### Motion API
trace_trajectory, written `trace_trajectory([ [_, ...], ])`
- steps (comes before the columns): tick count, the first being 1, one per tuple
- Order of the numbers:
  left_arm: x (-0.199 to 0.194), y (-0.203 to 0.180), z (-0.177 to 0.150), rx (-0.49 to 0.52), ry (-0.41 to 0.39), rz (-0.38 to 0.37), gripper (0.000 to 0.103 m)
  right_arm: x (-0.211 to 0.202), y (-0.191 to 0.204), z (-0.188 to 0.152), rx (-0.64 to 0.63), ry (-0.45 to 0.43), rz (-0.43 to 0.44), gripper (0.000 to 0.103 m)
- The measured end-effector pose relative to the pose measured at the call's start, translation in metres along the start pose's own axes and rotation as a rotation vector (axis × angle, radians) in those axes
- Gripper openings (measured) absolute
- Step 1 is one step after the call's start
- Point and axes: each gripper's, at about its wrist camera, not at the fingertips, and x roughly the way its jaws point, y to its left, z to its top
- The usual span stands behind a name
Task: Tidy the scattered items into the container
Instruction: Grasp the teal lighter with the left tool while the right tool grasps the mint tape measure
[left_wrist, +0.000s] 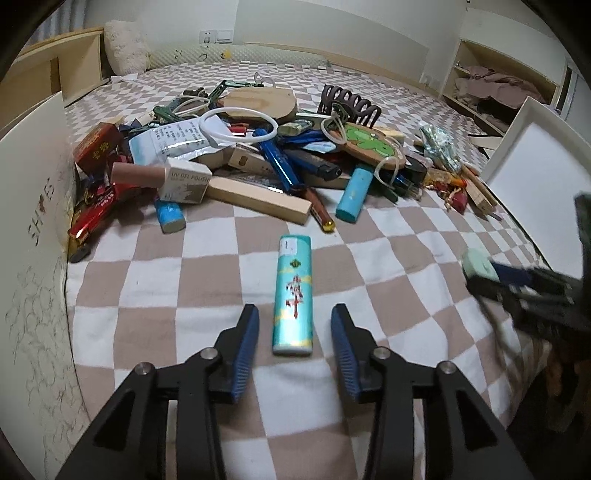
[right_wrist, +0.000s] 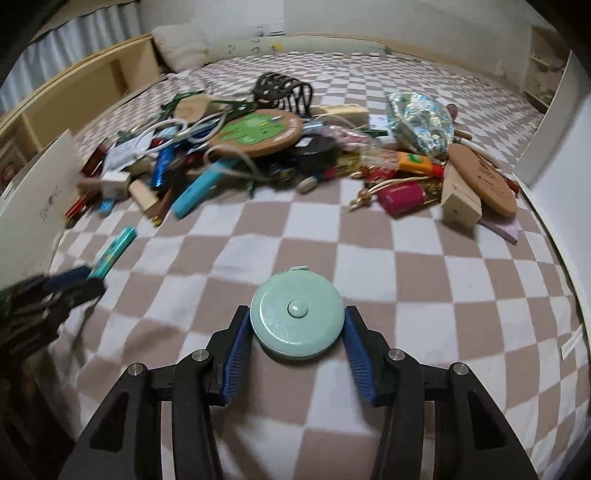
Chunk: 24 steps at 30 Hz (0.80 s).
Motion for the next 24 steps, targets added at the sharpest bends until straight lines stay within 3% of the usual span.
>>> trace_trajectory([
  [3, 0.007, 0.001, 0.007, -0.007, -0.007, 0.011, 0.041, -0.002, 0.007, -0.004, -0.026, -0.002, 0.011, 0.052],
  [8, 0.013, -0.002, 0.009, 0.005, -0.021, 0.030, 0.041, 0.000, 0.010, -0.004, -0.027, -0.006, 0.032, 0.065],
  [14, 0.010, -0.009, 0.006, 0.036, -0.018, 0.017, 0.022, 0.003, 0.011, -0.002, -0.035, -0.020, 0.004, 0.065],
  [24, 0.002, -0.014, -0.001, 0.051, 0.002, -0.002, 0.021, 0.001, 0.012, -0.005, -0.038, -0.020, -0.020, 0.054],
])
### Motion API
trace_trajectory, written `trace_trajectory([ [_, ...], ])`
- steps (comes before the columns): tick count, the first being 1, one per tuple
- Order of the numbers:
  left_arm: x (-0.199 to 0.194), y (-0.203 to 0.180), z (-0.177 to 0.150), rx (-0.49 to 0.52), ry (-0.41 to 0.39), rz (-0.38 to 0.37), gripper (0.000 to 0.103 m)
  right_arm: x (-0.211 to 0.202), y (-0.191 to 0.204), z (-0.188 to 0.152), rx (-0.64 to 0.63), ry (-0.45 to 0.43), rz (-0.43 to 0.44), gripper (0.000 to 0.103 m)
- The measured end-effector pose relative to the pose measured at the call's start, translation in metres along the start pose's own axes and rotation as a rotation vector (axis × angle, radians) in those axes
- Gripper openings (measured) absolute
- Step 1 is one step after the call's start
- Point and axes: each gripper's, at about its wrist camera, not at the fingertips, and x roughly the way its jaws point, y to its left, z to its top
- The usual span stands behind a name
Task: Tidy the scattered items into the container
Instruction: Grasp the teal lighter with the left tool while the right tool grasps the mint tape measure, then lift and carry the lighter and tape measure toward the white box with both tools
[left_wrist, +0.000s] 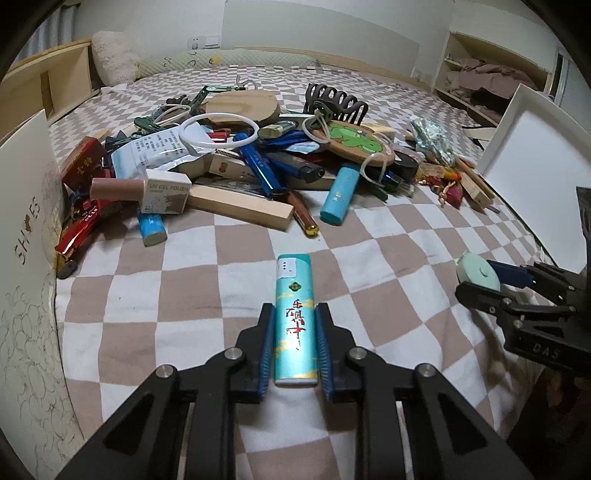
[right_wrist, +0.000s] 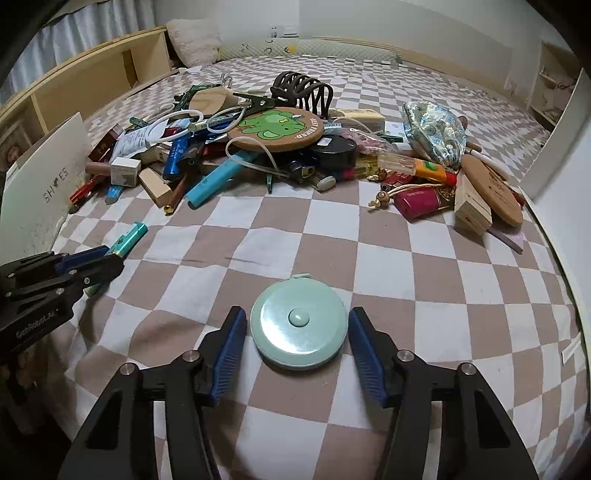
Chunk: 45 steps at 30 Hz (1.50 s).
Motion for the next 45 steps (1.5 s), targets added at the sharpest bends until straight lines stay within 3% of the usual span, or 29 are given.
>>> trace_trajectory([
  [17, -0.012, -0.003, -0.005, -0.009, 0.019, -0.001, 0.021, -0.008, 0.006, -0.006, 0.045, 0.005, 0.022, 0.051],
  [33, -0.060, -0.007, 0.028, 0.015, -0.112, -0.004, 0.021, -0.044, 0.002, 0.023, 0.113, -0.073, 0.060, 0.051],
  [45, -0.120, 0.005, 0.063, 0.025, -0.245, 0.006, 0.021, -0.084, 0.026, 0.061, 0.065, -0.161, 0.071, 0.051],
])
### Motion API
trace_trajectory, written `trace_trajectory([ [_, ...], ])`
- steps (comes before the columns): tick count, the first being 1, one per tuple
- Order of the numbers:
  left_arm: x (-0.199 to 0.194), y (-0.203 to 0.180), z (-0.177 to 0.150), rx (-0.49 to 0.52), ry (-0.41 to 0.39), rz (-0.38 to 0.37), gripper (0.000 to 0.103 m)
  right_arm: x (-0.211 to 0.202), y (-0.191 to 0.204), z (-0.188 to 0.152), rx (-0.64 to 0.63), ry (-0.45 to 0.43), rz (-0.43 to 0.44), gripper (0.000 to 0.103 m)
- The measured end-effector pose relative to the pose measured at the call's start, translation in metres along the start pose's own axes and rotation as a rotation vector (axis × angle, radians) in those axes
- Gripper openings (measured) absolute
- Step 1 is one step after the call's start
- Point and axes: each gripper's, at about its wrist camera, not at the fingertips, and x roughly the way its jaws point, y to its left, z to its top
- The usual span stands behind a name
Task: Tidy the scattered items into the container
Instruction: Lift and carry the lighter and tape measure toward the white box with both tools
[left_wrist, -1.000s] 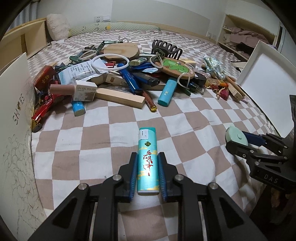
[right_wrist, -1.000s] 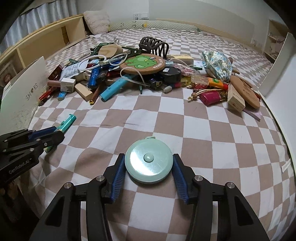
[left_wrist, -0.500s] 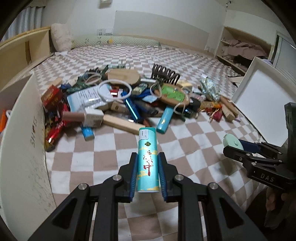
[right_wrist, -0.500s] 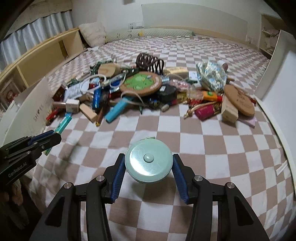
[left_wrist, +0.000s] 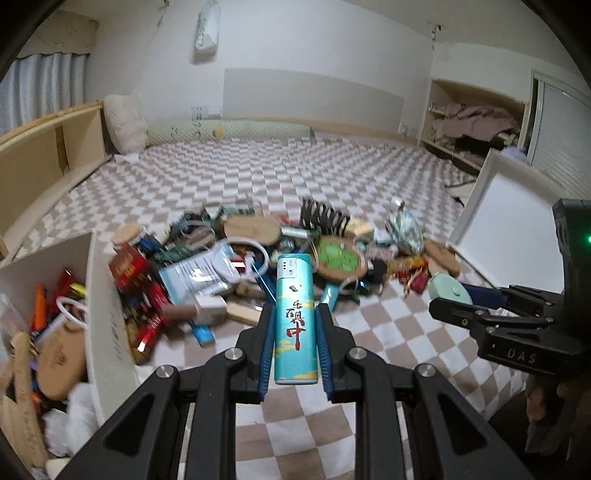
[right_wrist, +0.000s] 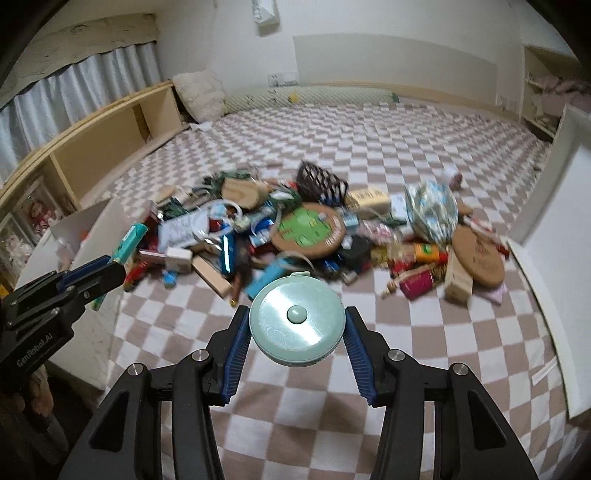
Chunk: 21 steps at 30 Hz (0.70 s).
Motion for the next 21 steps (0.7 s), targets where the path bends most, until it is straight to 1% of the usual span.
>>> trace_trajectory([
  [6, -0.025, 0.017, 0.014, -0.007, -0.042, 0.036, 0.021, -0.015, 0.028, 0.021, -0.037, -0.046, 0.024, 0.051],
  [10, -0.041, 0.031, 0.018, -0.025, -0.058, 0.056, 0.021, -0.023, 0.049, 0.032, -0.067, -0.073, 0.055, 0.051],
  [16, -0.066, 0.061, 0.018, -0.063, -0.075, 0.102, 0.021, -0.029, 0.083, 0.044, -0.101, -0.094, 0.132, 0.051],
  [21, -0.084, 0.091, 0.012, -0.096, -0.071, 0.156, 0.021, -0.027, 0.122, 0.052, -0.166, -0.097, 0.175, 0.051],
])
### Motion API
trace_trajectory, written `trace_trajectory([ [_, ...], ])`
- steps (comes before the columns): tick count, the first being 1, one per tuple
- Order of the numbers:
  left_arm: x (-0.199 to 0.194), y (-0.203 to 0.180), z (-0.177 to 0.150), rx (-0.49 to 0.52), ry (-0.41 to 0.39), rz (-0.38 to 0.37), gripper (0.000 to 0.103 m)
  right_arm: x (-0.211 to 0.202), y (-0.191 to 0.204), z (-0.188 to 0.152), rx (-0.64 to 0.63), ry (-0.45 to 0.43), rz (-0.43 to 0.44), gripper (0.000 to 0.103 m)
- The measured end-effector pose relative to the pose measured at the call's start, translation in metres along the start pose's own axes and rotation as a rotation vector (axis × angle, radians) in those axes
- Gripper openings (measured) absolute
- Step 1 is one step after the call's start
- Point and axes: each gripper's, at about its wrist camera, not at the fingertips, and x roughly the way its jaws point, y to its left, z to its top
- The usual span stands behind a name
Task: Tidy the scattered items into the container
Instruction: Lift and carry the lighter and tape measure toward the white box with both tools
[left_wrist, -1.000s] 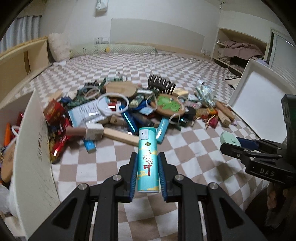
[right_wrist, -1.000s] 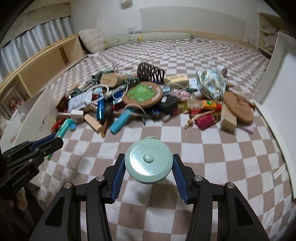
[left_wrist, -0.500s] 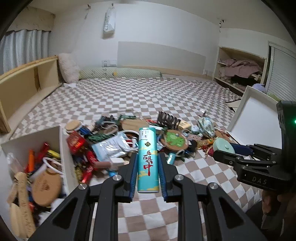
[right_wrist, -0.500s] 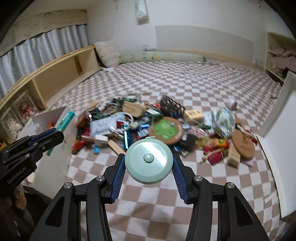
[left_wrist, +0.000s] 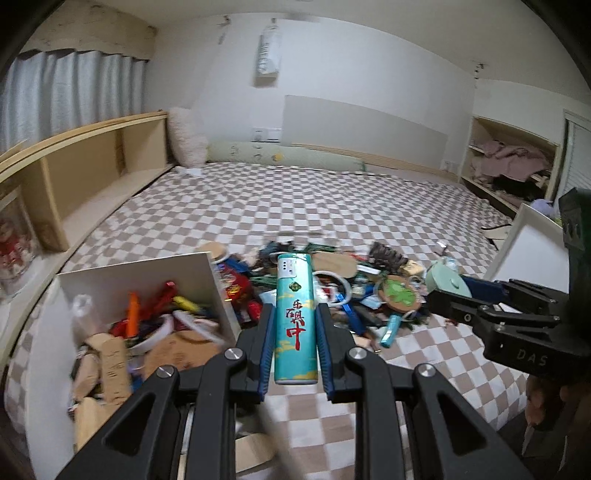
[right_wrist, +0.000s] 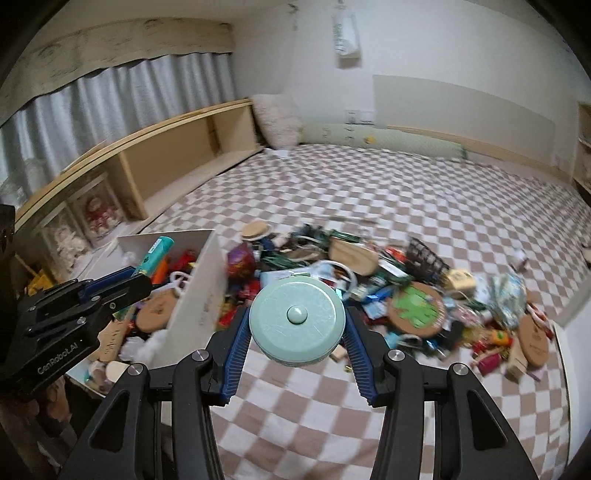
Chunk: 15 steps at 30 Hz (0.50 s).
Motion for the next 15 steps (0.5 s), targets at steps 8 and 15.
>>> trace_trajectory([
  [8, -0.020, 0.046, -0.006, -0.032, 0.000, 0.091, 0.021, 0.019, 0.044, 0.011, -0.050, 0.013, 0.082, 0.051],
  [15, -0.032, 0.086, -0.009, -0.076, 0.000, 0.159, 0.021, 0.035, 0.072, 0.015, -0.042, 0.040, 0.169, 0.051],
])
